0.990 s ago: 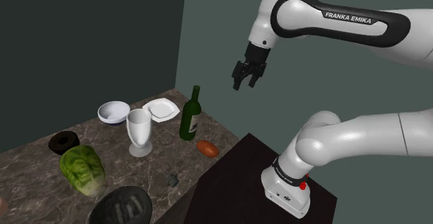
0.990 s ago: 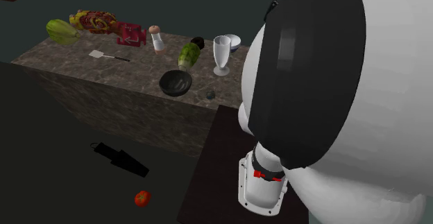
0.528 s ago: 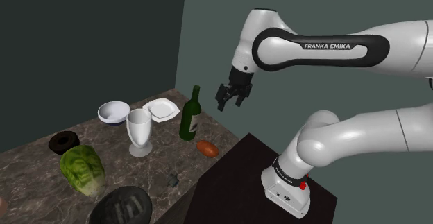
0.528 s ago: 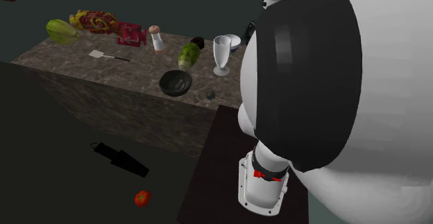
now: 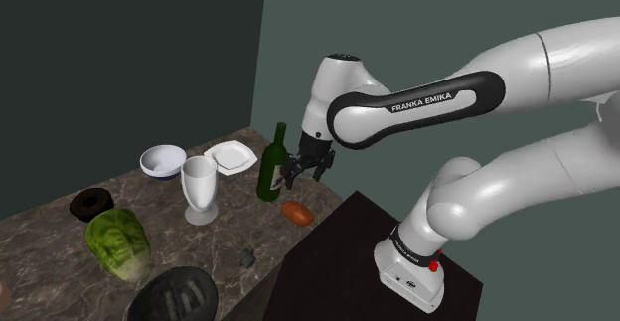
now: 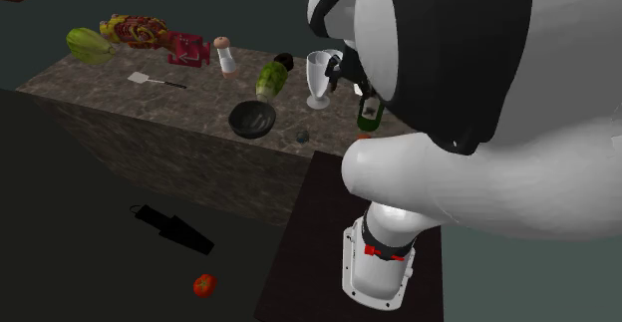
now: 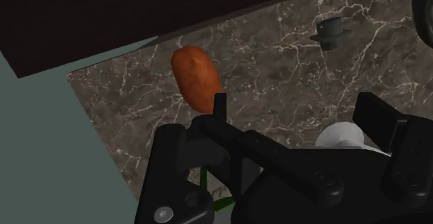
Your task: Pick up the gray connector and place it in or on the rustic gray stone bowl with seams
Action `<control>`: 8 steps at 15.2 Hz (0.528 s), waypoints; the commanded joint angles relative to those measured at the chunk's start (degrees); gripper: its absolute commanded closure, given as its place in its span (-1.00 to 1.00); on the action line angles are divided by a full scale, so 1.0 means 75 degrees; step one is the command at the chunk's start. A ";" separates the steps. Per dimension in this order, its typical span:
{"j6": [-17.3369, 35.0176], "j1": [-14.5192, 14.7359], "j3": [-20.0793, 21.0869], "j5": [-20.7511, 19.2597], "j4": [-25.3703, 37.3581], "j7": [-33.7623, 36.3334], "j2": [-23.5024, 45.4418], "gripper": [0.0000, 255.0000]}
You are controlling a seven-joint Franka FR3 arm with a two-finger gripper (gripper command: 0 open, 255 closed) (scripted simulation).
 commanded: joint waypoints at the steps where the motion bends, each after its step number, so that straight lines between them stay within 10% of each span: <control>1: 0.0636 0.0071 0.0318 0.0151 -0.0095 0.0287 0.0476 -1.00; 8: 0.2839 -0.0100 0.1473 -0.0262 0.0254 0.1734 0.2901 -1.00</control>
